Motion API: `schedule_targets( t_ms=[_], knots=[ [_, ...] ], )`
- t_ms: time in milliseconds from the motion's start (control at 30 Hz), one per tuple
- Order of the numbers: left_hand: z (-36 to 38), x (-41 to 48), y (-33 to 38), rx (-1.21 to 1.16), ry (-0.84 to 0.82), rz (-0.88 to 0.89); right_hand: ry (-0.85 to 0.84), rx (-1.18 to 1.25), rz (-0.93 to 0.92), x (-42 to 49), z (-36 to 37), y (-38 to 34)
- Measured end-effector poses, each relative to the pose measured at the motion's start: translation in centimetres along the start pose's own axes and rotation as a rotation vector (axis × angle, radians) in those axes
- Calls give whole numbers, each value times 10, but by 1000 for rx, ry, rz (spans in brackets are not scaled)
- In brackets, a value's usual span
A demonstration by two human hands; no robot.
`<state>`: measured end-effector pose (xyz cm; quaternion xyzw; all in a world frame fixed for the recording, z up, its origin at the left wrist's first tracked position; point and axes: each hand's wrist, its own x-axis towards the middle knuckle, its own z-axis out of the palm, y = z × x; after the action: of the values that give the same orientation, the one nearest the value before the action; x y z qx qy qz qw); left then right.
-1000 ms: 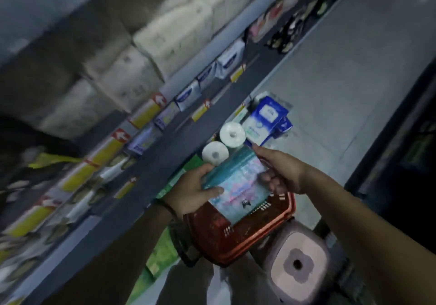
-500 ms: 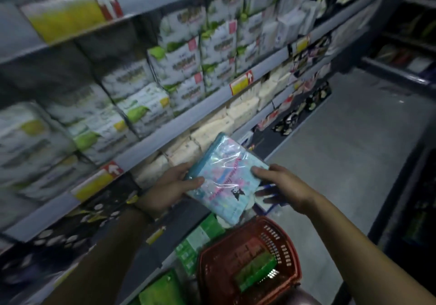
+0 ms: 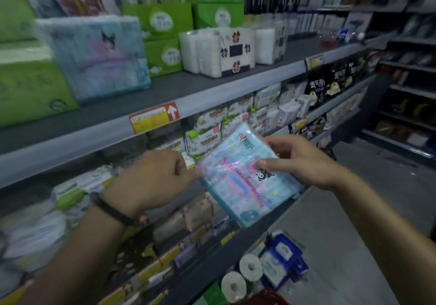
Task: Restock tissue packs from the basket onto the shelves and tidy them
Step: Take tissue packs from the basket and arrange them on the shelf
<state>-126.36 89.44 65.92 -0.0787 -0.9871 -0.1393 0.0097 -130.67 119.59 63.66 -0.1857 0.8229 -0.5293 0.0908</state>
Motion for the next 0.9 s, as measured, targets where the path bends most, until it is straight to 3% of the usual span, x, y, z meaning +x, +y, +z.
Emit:
schedule_targets(
  t_ms=[67, 133, 267, 400, 567, 667, 767, 900],
  knots=[
    [-38, -7, 4, -28, 232, -1, -32, -90, -94, 11, -13, -35],
    [-75, -8, 7, -174, 341, 97, -38, -155, -184, 24, -23, -73],
    [-132, -1, 8, -252, 293, 241, -80, -351, -392, 54, -25, -163],
    [-167, 4, -15, -343, 430, 209, -50, -659, -505, 87, -9, -231],
    [-201, -3, -51, -584, 506, 90, 114, -798, -532, 116, 15, -281],
    [-208, 6, -64, -550, 536, -17, 198, -678, -446, 140, 27, -291],
    [-211, 20, -79, -327, 594, -108, 208, -454, -312, 170, 42, -283],
    [-204, 25, -90, -82, 686, -159, 287, -349, -301, 201, 62, -265]
  ],
)
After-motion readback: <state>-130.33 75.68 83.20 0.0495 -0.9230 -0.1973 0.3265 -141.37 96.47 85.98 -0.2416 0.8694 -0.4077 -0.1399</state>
